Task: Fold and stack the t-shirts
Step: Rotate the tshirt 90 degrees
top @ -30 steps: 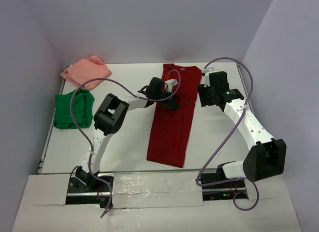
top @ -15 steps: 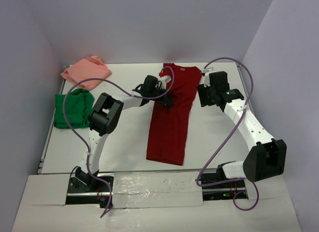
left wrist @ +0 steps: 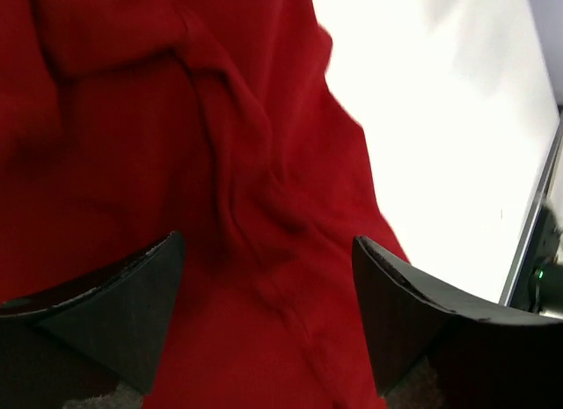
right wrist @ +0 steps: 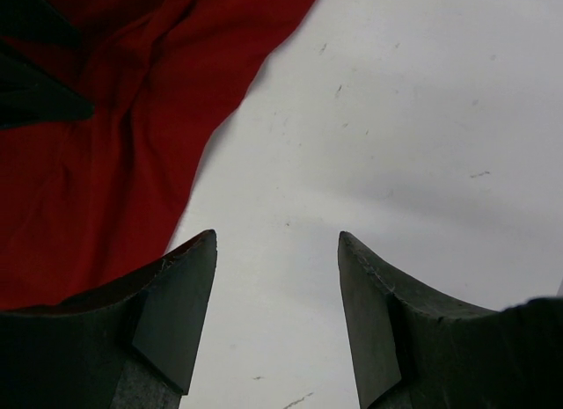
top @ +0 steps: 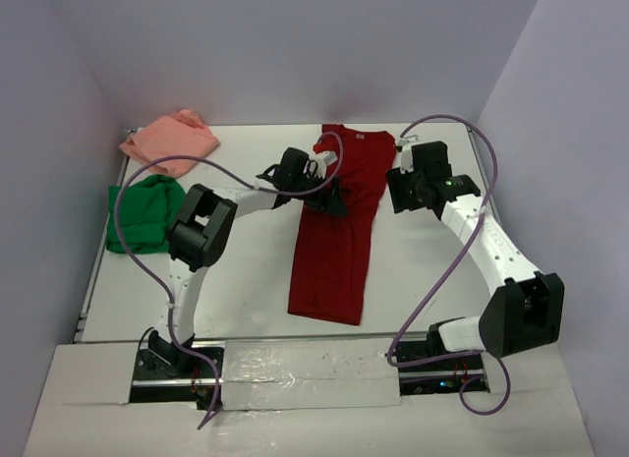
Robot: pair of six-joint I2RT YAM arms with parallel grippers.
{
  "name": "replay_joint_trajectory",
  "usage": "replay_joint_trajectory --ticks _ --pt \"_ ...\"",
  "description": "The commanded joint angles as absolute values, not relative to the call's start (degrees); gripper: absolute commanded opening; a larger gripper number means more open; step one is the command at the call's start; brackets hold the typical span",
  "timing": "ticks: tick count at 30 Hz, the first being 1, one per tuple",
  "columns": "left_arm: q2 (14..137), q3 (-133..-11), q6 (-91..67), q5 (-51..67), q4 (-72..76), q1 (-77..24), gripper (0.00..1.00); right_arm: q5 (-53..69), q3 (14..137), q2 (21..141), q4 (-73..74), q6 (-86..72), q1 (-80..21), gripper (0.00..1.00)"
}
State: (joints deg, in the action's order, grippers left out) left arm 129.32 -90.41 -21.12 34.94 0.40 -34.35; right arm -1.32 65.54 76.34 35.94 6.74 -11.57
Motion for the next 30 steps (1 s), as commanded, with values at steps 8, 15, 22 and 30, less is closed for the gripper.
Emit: replay_joint_trajectory --ticks 8,15,22,30 --pt "107.77 -82.71 -8.98 31.03 -16.13 -32.17 0.86 13.96 68.11 81.64 40.42 7.29 -13.27 0.49" --pt "90.47 -69.71 -3.17 30.15 -24.51 -24.71 0.86 22.94 68.47 87.36 46.32 15.01 -20.45 0.61" --pt "79.2 -61.53 -1.32 28.39 -23.65 -17.67 0.86 9.51 60.49 83.67 37.03 20.91 -36.96 0.64" --pt "76.12 -60.56 -2.64 31.29 -21.45 -8.72 0.86 -2.09 56.96 85.78 32.62 21.71 -50.79 0.65"
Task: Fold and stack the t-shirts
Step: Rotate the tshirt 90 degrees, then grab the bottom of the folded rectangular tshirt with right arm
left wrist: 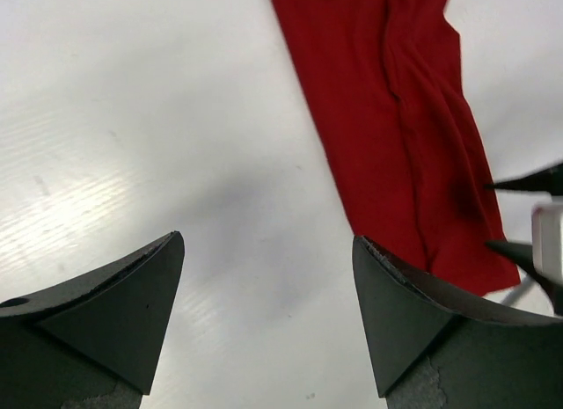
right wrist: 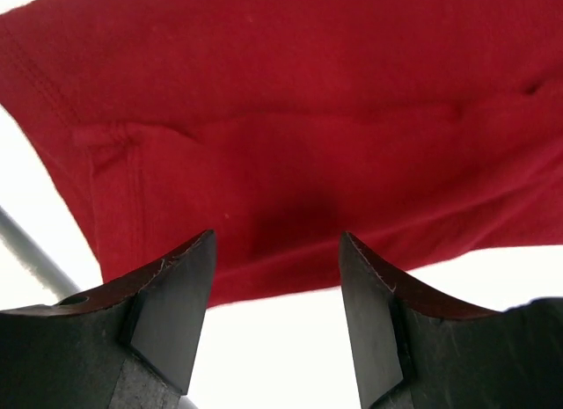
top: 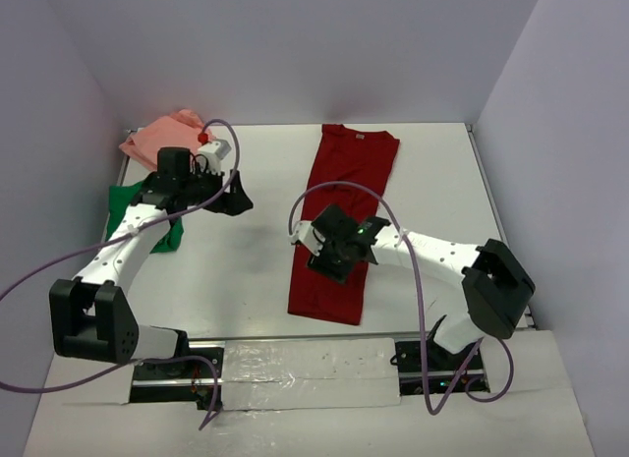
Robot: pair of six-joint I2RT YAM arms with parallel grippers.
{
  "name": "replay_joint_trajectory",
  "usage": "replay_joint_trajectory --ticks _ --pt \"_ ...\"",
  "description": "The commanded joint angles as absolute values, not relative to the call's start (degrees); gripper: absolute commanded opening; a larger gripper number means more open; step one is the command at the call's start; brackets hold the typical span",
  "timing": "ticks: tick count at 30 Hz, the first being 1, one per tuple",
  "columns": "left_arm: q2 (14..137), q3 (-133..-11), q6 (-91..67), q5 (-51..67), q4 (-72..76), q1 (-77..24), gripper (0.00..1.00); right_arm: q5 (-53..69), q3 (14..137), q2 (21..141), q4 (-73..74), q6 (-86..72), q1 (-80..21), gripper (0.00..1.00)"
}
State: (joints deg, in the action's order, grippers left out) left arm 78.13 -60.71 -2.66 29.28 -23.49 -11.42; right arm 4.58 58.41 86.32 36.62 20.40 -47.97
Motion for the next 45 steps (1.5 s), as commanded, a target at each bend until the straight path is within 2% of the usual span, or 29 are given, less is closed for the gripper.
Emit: replay_joint_trajectory --ticks 1,6,10,18,37,45 --pt "75.68 -59.51 -3.16 31.12 -20.75 -8.09 0.86 -3.24 55.39 85.61 31.13 21.8 -52.02 0.65" --pt "73.13 -57.57 -3.69 32.25 -18.19 -5.01 0.86 -7.74 50.02 82.62 25.59 23.99 -58.27 0.69" --pt "74.35 -57.92 -3.95 33.13 -18.19 -3.25 0.86 -5.63 50.45 82.62 27.24 23.03 -61.6 0.73" --pt "74.44 -57.04 -4.22 33.49 -17.4 -2.11 0.86 -6.59 50.8 82.26 28.92 20.04 -70.83 0.75" --pt "73.92 -57.22 -4.22 34.54 -17.93 -0.97 0.86 2.28 51.06 89.21 28.92 17.4 -72.07 0.74" --pt "71.11 -55.81 -4.39 34.8 -16.61 -0.44 0.86 0.0 49.66 91.32 25.67 18.8 -71.54 0.71"
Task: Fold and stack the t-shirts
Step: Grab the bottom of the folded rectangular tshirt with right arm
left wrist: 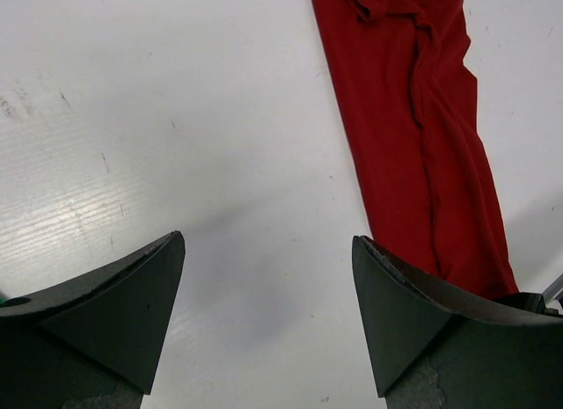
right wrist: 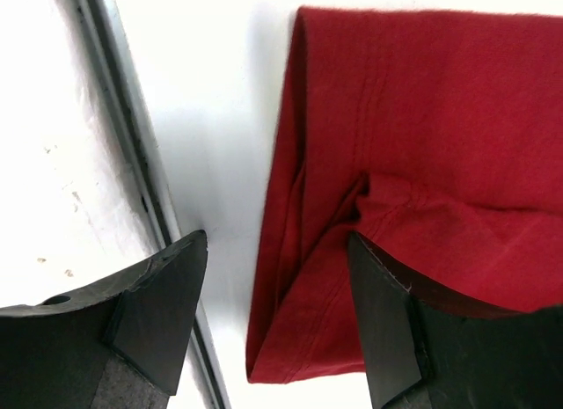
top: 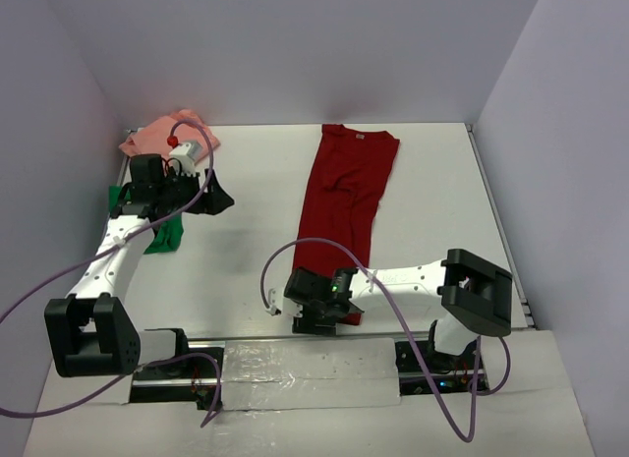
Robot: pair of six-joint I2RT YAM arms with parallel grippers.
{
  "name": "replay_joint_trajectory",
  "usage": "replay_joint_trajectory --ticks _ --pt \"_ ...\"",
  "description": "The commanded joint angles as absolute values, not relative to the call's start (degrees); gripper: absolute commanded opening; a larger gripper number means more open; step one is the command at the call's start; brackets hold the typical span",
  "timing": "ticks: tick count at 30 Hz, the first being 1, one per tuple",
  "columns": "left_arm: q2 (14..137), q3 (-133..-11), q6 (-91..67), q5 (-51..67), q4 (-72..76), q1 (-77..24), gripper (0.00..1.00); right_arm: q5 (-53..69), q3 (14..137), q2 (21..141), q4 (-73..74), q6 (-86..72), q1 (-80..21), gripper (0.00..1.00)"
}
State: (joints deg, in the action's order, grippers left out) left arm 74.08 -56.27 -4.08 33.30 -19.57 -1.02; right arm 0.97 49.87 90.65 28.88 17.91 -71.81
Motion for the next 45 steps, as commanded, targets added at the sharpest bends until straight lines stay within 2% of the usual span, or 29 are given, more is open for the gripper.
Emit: replay_joint_trajectory --ticks 1,5,12,27,41,45 --pt "70.76 -55.64 -4.48 35.24 -16.52 -0.35 0.86 -1.83 49.48 91.32 25.14 18.81 -71.54 0.71" --pt "69.61 -55.02 -4.57 35.77 -16.26 -0.09 0.86 -8.24 48.69 92.02 21.19 18.9 -71.28 0.71" --pt "68.82 -54.76 -4.57 36.56 -16.08 -0.09 0.86 -10.63 50.18 97.03 21.79 18.11 -69.61 0.69" --pt "69.61 -55.37 -4.57 37.88 -16.26 -0.09 0.86 -2.9 54.75 99.05 35.67 15.38 -67.41 0.69" --pt "67.94 -55.72 -4.22 38.5 -17.14 -0.09 0.86 -3.6 56.6 100.99 42.53 11.95 -67.41 0.7" --pt "67.24 -55.72 -4.39 38.85 -17.23 -0.09 0.86 -2.91 56.6 100.55 43.59 11.34 -67.41 0.63"
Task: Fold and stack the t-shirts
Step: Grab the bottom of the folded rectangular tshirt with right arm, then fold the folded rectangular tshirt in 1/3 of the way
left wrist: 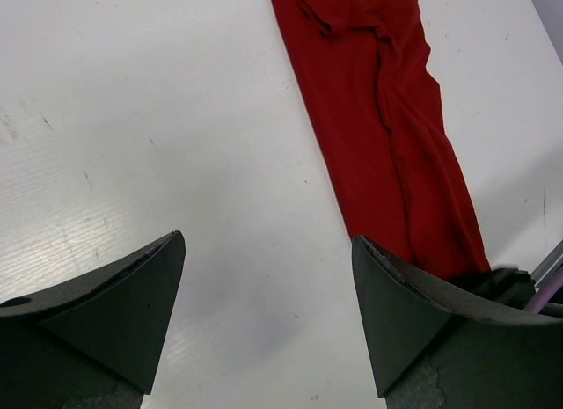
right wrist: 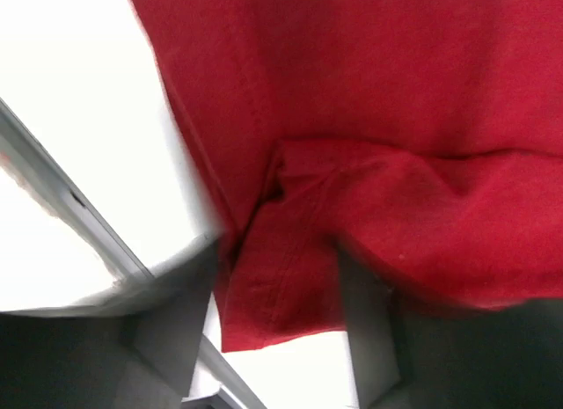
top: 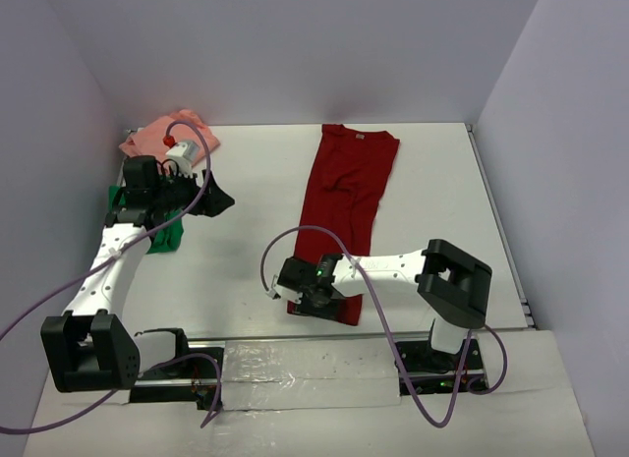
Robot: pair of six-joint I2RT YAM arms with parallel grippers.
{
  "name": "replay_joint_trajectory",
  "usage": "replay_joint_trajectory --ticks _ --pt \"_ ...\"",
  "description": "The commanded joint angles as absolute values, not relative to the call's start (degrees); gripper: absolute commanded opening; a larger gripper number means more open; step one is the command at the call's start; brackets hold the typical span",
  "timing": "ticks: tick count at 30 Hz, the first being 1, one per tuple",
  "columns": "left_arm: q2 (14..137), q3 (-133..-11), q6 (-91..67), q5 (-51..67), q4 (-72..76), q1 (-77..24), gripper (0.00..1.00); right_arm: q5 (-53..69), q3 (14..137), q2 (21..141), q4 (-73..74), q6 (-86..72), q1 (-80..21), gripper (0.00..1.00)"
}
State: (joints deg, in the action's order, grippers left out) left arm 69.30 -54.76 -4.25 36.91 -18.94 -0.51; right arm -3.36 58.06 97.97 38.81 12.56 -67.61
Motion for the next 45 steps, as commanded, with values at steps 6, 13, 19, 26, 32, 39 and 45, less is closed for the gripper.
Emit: replay_joint_trajectory --ticks 6,13,19,26,32,39,45 --pt "66.62 -55.55 -4.39 39.29 -17.49 1.49 0.86 -1.32 56.43 100.37 43.16 11.07 -67.32 0.0" --pt "66.62 -55.2 -4.04 39.73 -17.32 1.67 0.86 -3.16 56.07 98.09 40.43 11.51 -67.24 0.0" --pt "67.23 -55.2 -3.78 39.99 -17.58 1.67 0.85 -6.32 56.51 95.37 38.94 12.13 -67.15 0.0" --pt "67.76 -55.37 -3.6 40.52 -17.93 1.67 0.85 -10.99 59.41 91.76 37.79 12.74 -62.5 0.0" --pt "67.5 -55.2 -3.34 41.04 -18.19 1.67 0.85 -17.04 60.55 88.95 33.23 13.36 -57.93 0.0" --pt "68.03 -55.28 -2.9 42.01 -18.72 1.67 0.85 -18.72 63.28 89.64 29.63 16.6 -53.09 0.0" --pt "68.03 -54.49 -2.2 42.63 -18.81 1.67 0.85 -19.33 64.25 92.71 24.7 20.38 -47.82 0.0"
